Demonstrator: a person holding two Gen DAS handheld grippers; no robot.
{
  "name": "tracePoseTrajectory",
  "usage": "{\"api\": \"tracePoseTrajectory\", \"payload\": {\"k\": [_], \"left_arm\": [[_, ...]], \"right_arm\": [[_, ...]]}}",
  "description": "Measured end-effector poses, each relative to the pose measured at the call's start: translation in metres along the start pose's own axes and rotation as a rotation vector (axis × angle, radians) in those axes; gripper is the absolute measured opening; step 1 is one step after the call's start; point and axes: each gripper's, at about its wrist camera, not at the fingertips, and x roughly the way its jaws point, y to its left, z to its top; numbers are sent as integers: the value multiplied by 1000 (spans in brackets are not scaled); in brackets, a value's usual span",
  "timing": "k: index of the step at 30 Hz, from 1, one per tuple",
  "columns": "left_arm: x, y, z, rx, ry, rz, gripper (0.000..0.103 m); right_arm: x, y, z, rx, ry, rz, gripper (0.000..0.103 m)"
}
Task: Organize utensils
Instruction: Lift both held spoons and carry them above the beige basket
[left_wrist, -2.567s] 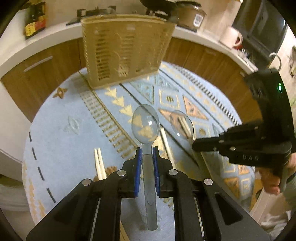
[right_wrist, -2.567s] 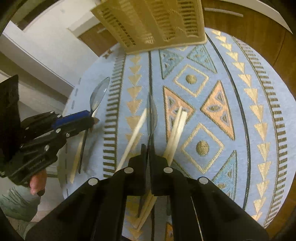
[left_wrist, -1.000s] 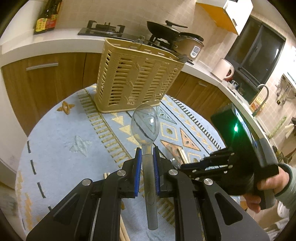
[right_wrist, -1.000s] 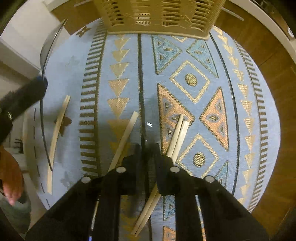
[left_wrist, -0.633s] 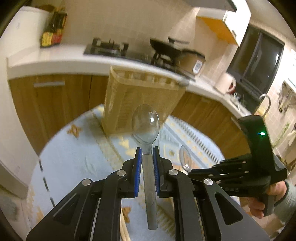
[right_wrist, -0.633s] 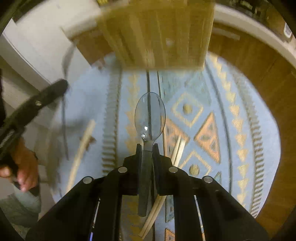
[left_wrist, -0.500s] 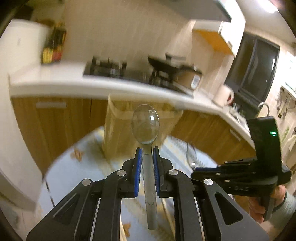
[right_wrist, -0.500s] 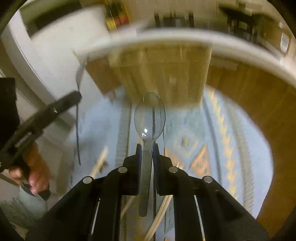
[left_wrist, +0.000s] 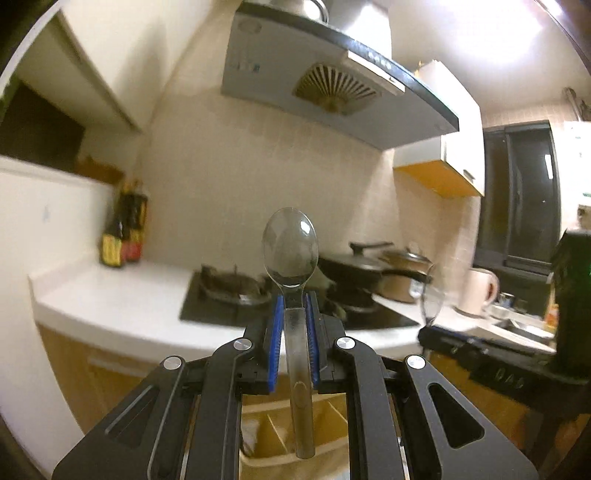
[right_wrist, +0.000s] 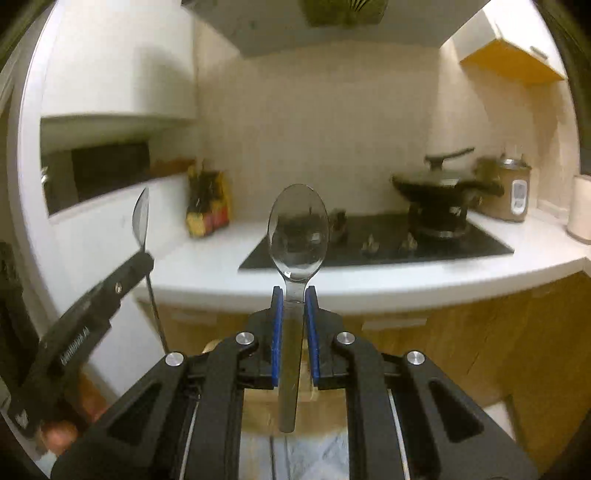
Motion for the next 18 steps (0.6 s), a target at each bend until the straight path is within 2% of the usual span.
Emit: {"api": "tracePoseTrajectory", "payload": {"k": [5,7,14,18], "left_arm": [[31,-11,-8,-31,-8,-16,10],[40,-15,-18,-30,-8,7,10],[63,-21,-54,-1,16,80,10],[72,-16,-66,-23,46,60,11]], "right_arm": [[12,-19,2,38,-139,-42,10],[17,-28,0,60,-177,-50,10],[51,-41,-21,90,-162,-62,10],[64,-41,-35,73,-142,-81,10]]}}
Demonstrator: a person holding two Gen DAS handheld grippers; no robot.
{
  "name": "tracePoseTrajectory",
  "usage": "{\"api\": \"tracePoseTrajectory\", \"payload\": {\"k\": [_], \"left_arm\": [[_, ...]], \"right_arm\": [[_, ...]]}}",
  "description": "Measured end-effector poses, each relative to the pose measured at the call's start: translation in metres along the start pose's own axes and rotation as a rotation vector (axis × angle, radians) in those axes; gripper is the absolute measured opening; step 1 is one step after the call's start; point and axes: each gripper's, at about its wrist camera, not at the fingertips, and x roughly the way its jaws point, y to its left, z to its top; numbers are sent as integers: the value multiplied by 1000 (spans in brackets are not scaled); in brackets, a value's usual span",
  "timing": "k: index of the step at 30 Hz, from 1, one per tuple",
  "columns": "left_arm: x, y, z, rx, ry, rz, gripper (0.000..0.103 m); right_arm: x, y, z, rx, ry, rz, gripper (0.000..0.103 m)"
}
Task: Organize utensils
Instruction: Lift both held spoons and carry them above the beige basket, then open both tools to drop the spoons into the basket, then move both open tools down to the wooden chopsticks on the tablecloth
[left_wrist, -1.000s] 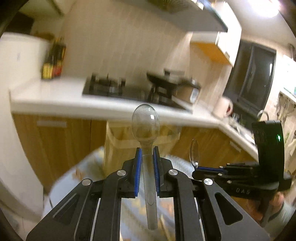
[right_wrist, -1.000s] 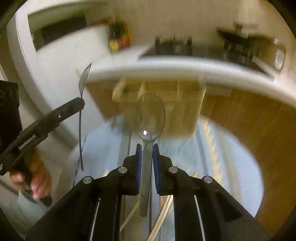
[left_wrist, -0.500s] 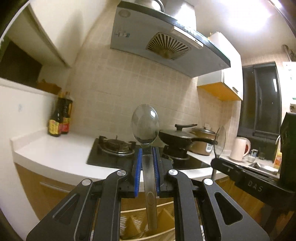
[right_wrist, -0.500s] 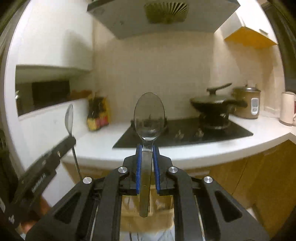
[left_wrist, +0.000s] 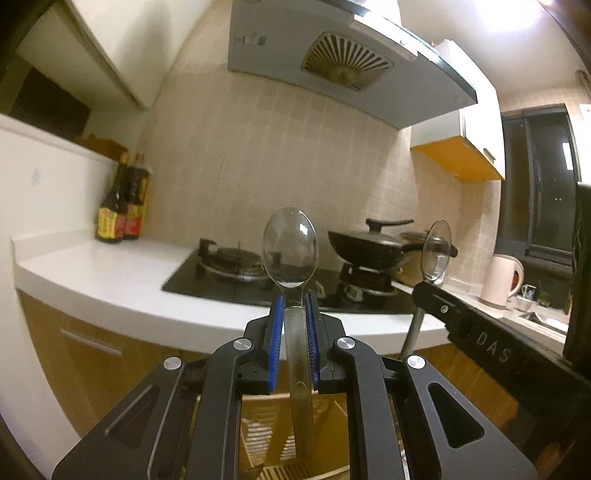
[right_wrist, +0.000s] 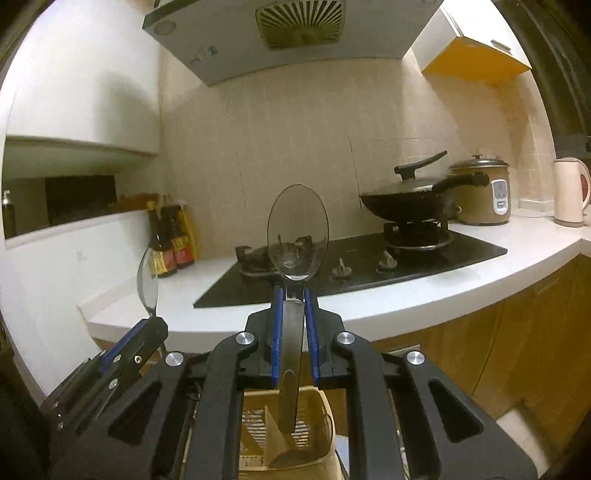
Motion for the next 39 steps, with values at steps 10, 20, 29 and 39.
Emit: {"api": "tracePoseTrajectory", "payload": {"k": [10,20,29,39], "left_arm": [[0,15,-7,-53,47,-54,12],[-25,36,4,-97,124,-159,31],[-76,37,35,-108,178,-231,31],[-119,22,13,-16,481,-234,38]], "right_arm": [[7,-19,-10,65,68,45,10],[-28,-20,-18,76,109,68,29],[-80,-20,0,90,157,81,29],[-115,-10,-26,24,506,49,29]]}}
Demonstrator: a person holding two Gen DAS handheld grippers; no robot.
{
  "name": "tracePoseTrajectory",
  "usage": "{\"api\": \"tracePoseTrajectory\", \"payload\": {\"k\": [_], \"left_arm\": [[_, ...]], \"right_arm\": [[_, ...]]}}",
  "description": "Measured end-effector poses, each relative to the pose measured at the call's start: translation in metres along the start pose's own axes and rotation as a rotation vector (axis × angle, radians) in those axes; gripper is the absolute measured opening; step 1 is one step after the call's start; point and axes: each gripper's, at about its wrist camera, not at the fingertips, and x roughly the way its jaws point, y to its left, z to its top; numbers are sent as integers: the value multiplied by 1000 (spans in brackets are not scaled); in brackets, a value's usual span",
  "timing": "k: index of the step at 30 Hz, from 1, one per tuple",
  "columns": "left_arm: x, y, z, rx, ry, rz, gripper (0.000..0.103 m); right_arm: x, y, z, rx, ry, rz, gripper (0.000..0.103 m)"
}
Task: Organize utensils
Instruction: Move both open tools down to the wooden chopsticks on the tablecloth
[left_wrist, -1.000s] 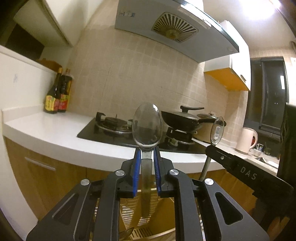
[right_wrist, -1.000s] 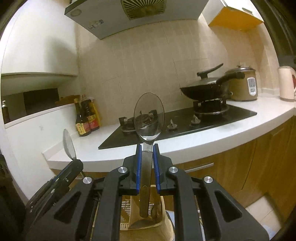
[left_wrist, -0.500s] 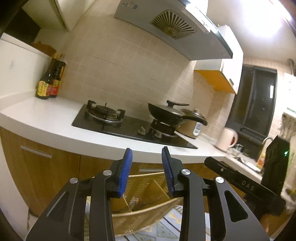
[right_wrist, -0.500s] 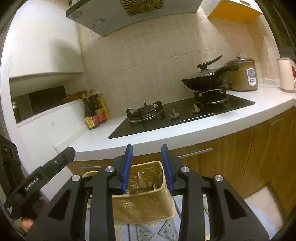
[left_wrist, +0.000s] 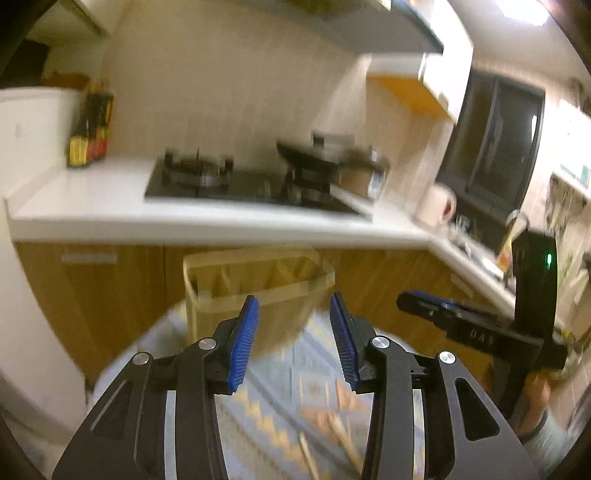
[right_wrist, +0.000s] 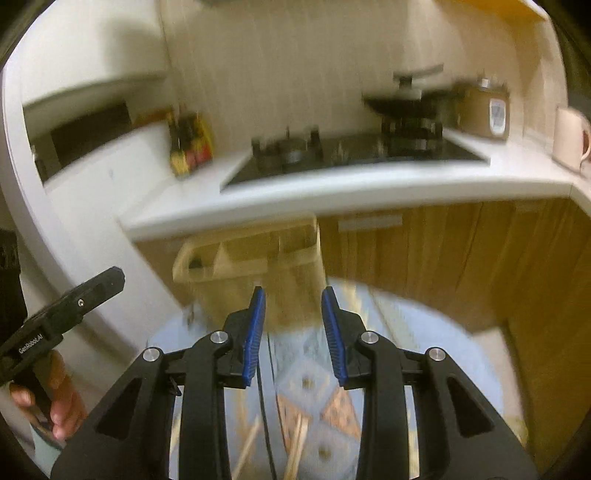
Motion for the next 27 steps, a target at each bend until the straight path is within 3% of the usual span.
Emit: {"api": "tracePoseTrajectory", "payload": {"k": [3,6,10,13,18,22,27], "left_arm": [[12,2,-26,-8,133,10,38],[23,5,-58,-29,214,63,37],[43,9,-99,-89,367,24,37],[54,4,-121,-79,442,25,37],[68,-12,-146,-14,518,47,36],[78,-16,-155,10,550,84,20],[81,-14,-159,3,564,80,20]], "right_arm": [[11,-1,-21,-9,128,-2,29],[26,-1,-49,-33,264,-10,29],[52,-3,-87,-12,455,28,29],[70,-3,-108,9,575,60,28],[84,-4,-122,20,631,52,28],[88,-4,-127,28,637,44,22],[92,-7,-131,27,643,28,16]]}}
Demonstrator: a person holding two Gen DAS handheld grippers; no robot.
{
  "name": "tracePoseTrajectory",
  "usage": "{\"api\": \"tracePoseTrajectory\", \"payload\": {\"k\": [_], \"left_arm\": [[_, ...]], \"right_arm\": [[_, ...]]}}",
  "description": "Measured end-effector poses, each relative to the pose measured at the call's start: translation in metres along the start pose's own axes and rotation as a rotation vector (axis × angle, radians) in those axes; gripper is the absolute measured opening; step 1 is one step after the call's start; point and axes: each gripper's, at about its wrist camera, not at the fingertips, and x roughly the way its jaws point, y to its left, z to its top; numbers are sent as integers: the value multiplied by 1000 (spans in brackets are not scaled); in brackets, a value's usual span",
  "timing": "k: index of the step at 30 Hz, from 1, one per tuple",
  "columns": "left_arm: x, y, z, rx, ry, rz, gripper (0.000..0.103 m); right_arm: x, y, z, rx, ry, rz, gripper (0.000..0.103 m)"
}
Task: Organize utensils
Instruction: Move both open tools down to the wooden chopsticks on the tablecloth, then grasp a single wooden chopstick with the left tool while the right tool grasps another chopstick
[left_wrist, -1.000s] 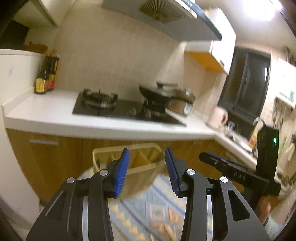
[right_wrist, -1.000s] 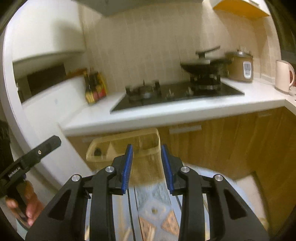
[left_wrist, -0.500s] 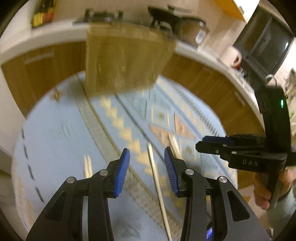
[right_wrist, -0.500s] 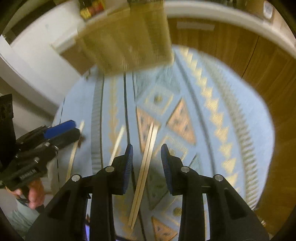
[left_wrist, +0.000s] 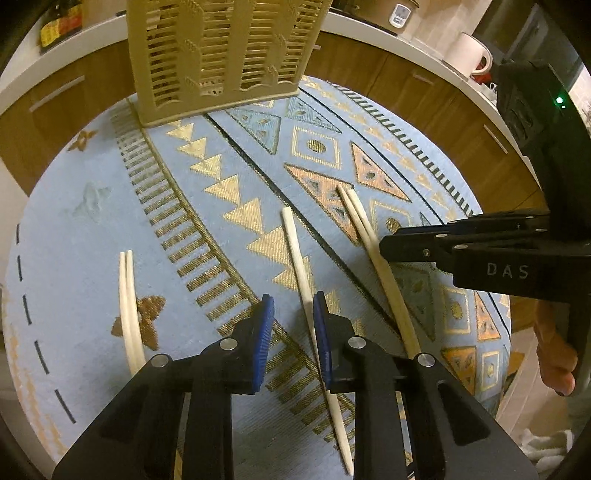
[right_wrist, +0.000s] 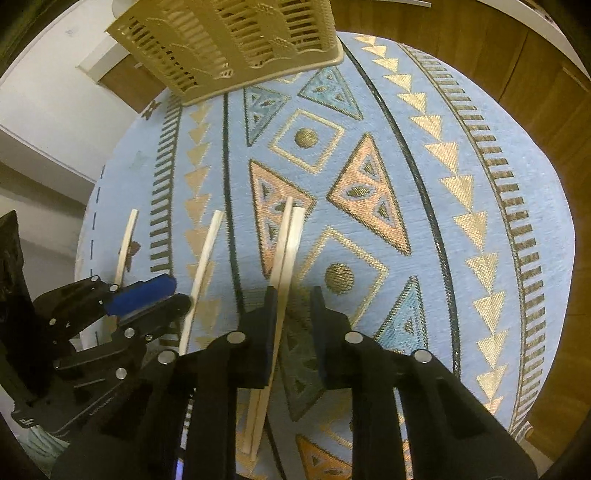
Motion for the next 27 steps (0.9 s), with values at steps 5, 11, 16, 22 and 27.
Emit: {"api": "tracePoseTrajectory", "payload": {"k": [5,11,16,22,27], "left_arm": [[-2,-1,1,15,-4,11,20],[0,-6,1,45,-1,33,20],[1,-6,1,54,5,34,20],[4,-9,4,76,15,47,22],[9,-16,10,135,65,75,22]], "right_arm": [[1,-2,4,9,-3,7,16],[0,2,2,-7,-1,-36,16],[3,11,0,-25,19,-57,16],[6,28,-8,-143,-4,-162,9],[4,16,-6,-142,19,-174,4]]}}
